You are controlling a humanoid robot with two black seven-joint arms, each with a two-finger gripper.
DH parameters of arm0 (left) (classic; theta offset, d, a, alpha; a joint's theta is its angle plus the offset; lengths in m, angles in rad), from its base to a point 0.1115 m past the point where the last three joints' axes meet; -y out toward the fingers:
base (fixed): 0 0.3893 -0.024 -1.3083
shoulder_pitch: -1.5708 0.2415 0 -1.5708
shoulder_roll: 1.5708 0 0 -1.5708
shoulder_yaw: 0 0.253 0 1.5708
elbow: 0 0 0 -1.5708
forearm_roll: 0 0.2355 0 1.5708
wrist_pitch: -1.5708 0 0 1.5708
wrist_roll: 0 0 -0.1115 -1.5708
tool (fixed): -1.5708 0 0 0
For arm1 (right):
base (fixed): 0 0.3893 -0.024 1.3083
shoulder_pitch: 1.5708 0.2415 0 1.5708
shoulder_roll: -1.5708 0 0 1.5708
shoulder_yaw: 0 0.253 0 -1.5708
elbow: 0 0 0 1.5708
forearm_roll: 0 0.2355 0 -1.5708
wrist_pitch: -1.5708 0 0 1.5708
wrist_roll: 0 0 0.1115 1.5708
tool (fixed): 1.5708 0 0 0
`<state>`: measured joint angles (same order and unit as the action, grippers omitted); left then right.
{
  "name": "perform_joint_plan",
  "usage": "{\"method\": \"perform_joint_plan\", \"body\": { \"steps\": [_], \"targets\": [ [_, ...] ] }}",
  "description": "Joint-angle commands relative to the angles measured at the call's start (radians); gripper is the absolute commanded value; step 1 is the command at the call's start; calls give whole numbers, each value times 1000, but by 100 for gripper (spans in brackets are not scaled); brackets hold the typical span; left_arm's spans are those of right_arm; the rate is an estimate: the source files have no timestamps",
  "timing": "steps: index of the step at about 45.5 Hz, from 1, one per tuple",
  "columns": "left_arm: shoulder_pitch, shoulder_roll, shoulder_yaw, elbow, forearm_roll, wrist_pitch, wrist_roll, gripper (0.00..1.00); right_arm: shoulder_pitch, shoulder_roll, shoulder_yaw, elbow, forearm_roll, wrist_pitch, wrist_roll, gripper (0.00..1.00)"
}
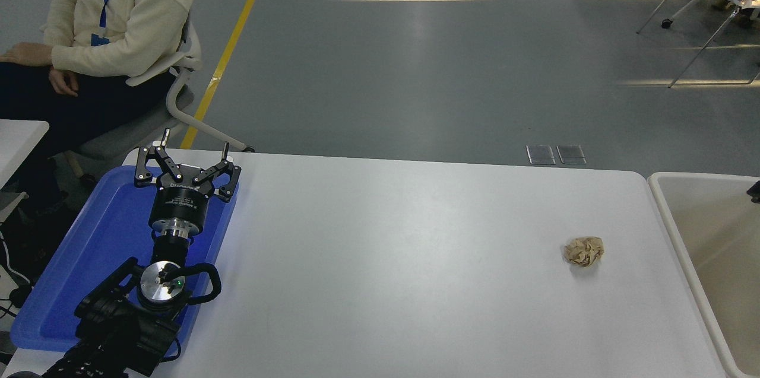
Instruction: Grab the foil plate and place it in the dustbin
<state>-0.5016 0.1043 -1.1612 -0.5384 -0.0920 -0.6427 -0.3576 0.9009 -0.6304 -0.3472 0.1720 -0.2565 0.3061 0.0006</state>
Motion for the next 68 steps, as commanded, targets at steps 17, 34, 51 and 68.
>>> {"method": "perform_joint_plan", "body": {
  "steps": [17, 34, 51, 68],
  "targets": [
    [0, 0, 0, 0, 1, 0, 0, 100, 122, -26, 88, 214, 0, 1, -54, 99],
    [0, -2, 2, -2, 0, 0, 0, 100, 236, -138, 83, 546, -217, -62, -59, 99],
    [0, -2, 0, -2, 2, 0, 0, 100, 487, -183, -245, 831, -234, -65, -57, 99],
    [0, -2, 0, -2, 2, 0, 2, 100, 779, -124, -562, 1165, -233, -76, -56, 100]
  ]
}}
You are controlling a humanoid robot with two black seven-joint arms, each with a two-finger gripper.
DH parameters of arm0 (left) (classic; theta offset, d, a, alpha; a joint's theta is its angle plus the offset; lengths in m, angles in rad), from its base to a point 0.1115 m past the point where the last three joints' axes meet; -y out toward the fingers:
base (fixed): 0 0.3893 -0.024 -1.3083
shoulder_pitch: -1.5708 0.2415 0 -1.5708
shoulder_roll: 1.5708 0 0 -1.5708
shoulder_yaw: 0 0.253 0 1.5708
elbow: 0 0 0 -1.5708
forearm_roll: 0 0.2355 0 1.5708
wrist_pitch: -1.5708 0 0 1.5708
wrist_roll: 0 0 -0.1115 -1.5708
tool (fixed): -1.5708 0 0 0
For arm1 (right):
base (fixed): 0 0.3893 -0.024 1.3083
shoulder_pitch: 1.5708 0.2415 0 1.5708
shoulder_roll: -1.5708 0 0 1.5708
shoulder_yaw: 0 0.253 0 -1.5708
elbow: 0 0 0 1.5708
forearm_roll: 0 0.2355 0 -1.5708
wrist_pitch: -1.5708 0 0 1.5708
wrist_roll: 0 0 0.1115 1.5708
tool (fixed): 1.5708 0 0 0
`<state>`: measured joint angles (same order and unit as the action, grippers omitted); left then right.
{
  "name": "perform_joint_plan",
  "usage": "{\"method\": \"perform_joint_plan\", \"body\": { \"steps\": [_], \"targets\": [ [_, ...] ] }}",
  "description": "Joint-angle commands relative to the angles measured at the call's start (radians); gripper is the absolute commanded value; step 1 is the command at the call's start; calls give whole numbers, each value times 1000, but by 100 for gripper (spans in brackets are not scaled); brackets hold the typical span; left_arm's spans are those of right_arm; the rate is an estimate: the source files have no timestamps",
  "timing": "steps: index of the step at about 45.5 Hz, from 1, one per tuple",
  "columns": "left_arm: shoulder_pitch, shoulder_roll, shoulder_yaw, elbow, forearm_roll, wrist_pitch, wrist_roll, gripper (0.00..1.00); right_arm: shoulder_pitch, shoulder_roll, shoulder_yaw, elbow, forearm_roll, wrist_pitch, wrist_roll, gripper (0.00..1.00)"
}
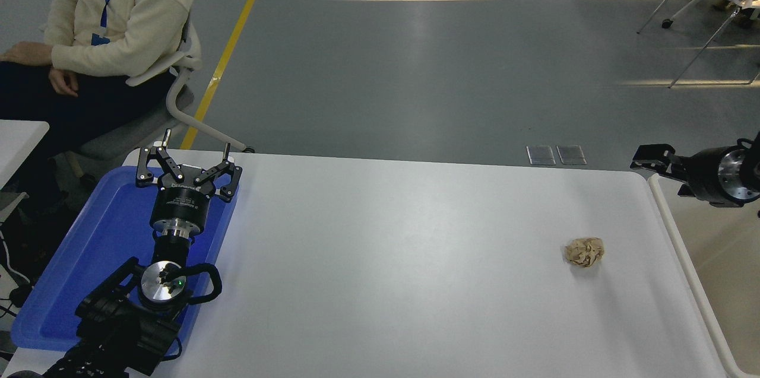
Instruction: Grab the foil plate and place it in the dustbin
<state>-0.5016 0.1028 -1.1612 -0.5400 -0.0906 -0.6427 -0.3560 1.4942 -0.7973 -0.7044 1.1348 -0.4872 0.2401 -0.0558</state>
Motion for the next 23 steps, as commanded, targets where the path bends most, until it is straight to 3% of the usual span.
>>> {"method": "perform_joint_plan", "body": {
  "steps": [1, 7, 23],
  "targets": [
    [0, 0, 0, 0, 0, 0, 0, 100, 204, 50, -222, 221, -1, -15, 1, 100],
    [0, 0, 0, 0, 0, 0, 0, 100, 306, 130, -313, 295, 13, -31, 4, 100],
    [0, 0, 0, 0, 0, 0, 2, 100, 498, 383, -458, 405, 208, -16, 16, 100]
  ]
}}
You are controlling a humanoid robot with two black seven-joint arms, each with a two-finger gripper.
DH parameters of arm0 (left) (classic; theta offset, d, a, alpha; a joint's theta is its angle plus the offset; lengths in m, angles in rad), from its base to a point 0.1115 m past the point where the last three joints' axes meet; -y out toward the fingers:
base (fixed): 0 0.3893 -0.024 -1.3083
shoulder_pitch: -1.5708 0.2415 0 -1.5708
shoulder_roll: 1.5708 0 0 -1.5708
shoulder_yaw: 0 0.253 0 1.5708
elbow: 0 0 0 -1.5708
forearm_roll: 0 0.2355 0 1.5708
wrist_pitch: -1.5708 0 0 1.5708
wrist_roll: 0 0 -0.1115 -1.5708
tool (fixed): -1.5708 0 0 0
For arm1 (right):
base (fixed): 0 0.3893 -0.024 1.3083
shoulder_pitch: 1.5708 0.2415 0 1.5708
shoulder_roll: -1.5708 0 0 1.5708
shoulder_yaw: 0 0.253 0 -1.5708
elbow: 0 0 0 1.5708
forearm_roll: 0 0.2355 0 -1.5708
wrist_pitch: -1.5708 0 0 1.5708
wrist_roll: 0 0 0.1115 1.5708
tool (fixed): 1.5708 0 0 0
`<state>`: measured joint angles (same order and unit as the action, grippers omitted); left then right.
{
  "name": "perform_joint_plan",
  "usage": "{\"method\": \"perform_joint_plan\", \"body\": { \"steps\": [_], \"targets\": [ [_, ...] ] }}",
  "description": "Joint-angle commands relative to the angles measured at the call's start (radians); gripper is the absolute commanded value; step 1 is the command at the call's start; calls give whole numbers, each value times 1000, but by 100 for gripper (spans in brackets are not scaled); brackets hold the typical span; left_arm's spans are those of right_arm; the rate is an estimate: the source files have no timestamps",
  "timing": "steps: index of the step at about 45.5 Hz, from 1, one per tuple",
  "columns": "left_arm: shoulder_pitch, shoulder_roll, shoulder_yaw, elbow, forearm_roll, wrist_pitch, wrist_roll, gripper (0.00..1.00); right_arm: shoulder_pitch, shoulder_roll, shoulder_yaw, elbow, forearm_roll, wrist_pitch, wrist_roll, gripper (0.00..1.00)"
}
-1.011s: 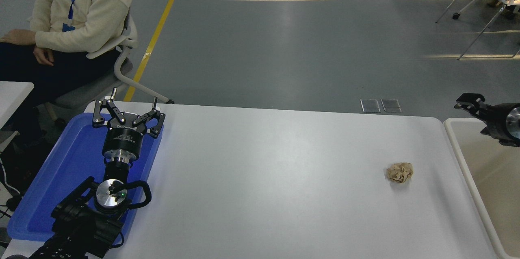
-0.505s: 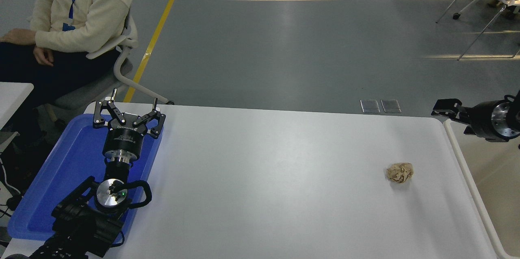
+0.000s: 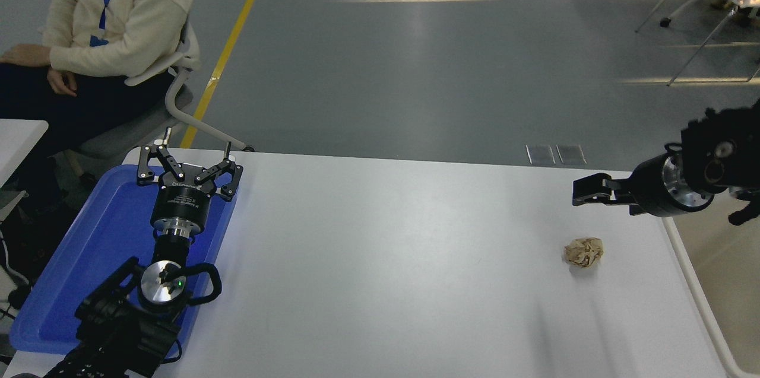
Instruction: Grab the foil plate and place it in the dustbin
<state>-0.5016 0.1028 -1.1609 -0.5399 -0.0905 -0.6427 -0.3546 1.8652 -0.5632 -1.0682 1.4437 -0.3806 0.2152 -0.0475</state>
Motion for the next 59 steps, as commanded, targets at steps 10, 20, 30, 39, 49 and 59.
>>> {"method": "perform_joint_plan", "body": {
  "steps": [10, 20, 30, 39, 49, 59],
  "targets": [
    [0, 0, 1, 0, 0, 0, -1, 100, 183, 282, -93, 165, 242, 44, 8, 100],
    [0, 0, 1, 0, 0, 0, -1, 100, 238, 405, -101, 165, 302, 137, 8, 100],
    [0, 0, 1, 0, 0, 0, 0, 100, 273, 494, -156, 153, 370, 182, 0, 100],
    [0, 0, 1, 0, 0, 0, -1, 100, 281, 500, -185, 150, 391, 246, 1, 100],
    [0, 0, 0, 0, 0, 0, 0, 100, 250, 505, -170, 133, 517, 239, 6, 100],
    [0, 0, 1, 0, 0, 0, -1, 100, 244, 499, -180, 129, 508, 251, 12, 100]
  ]
}}
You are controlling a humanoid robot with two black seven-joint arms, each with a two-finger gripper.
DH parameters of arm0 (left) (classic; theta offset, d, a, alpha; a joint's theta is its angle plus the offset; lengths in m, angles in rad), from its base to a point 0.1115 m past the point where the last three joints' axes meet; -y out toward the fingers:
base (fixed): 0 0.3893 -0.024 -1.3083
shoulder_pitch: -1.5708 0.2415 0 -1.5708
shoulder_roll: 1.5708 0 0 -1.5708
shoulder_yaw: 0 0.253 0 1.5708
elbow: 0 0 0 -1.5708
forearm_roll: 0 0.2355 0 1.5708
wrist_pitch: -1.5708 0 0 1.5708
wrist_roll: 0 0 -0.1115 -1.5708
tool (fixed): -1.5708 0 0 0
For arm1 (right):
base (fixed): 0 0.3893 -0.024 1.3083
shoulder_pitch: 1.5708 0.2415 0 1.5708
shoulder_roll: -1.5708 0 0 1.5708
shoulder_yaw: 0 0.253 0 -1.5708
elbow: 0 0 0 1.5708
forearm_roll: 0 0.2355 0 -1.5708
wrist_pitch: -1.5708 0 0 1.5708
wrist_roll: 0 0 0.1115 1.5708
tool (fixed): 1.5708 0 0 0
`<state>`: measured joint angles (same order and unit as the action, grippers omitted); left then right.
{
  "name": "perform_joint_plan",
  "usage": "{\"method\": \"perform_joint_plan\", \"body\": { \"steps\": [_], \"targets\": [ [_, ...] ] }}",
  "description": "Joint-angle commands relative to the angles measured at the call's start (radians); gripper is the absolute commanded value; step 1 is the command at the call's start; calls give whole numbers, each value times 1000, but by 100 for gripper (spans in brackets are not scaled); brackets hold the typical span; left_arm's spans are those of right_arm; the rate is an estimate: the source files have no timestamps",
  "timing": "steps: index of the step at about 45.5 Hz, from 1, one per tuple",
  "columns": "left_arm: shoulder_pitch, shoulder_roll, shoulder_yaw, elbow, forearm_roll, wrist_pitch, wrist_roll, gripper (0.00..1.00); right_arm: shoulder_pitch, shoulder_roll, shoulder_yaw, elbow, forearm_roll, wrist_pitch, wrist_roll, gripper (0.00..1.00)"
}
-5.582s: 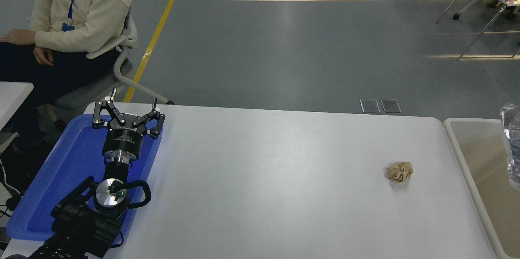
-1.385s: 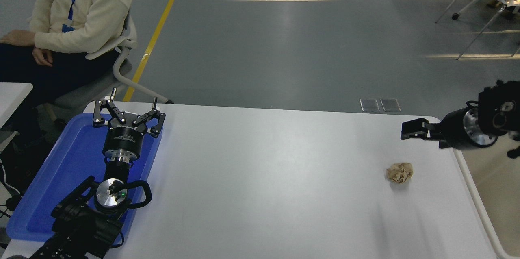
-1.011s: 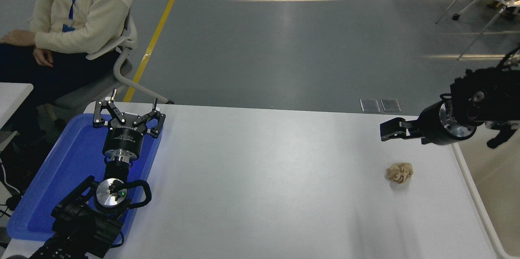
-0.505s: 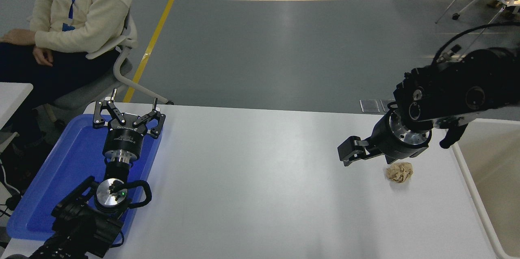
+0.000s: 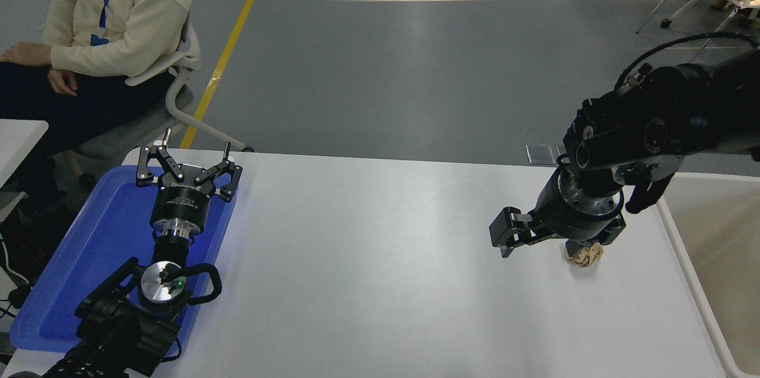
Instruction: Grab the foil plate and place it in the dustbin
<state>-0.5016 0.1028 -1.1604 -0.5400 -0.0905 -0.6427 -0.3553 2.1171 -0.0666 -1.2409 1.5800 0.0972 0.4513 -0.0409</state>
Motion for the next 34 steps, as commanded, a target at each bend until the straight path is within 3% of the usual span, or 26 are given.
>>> {"method": "perform_joint_plan", "body": {
  "steps": [1, 9, 34],
  "targets": [
    [0, 0, 1, 0, 0, 0, 1, 100, -8, 1, -8, -11, 30, 15, 7, 100],
    [0, 0, -1, 0, 0, 0, -1, 100, 0, -9, -17, -5, -27, 61, 12, 100],
    [0, 0, 1, 0, 0, 0, -1, 100, 96, -75, -3, 3, -36, 155, 19, 100]
  ]
}}
